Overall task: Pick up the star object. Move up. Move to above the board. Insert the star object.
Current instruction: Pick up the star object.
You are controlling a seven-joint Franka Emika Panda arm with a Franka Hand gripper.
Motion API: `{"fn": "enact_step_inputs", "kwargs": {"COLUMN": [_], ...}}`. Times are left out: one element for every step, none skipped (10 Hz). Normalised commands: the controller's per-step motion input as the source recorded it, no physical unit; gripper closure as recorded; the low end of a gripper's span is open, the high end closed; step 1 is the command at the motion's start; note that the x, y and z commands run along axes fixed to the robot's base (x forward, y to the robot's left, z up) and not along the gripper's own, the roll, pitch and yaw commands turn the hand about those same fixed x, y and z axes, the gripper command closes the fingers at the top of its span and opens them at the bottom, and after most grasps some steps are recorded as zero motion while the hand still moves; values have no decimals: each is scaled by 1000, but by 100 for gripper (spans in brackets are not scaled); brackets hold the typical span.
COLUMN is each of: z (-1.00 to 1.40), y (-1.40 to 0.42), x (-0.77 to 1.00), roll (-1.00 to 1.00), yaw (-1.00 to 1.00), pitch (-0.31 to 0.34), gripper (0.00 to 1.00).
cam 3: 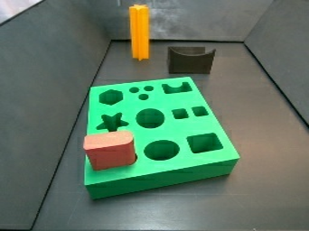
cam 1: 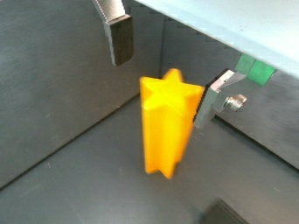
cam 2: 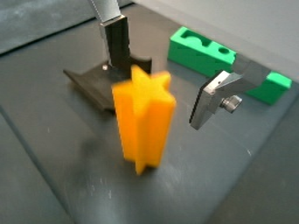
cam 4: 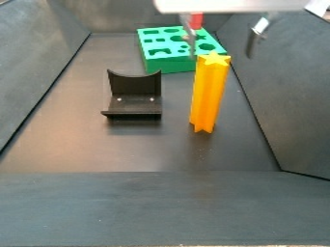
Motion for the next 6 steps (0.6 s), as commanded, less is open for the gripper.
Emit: {"fn": "enact_step_inputs", "kwargs": {"z": [-823,-869,-920,0,0,0], "y": [0,0,20,0,0,0], "x": [117,129,180,0,0,0], "roll": [-80,-51,-76,0,0,0], "yaw": [0,-9,0,0,0,0], "pitch": [-177,-171,-106,0,0,0], "gripper": [0,0,0,0,100,100]}}
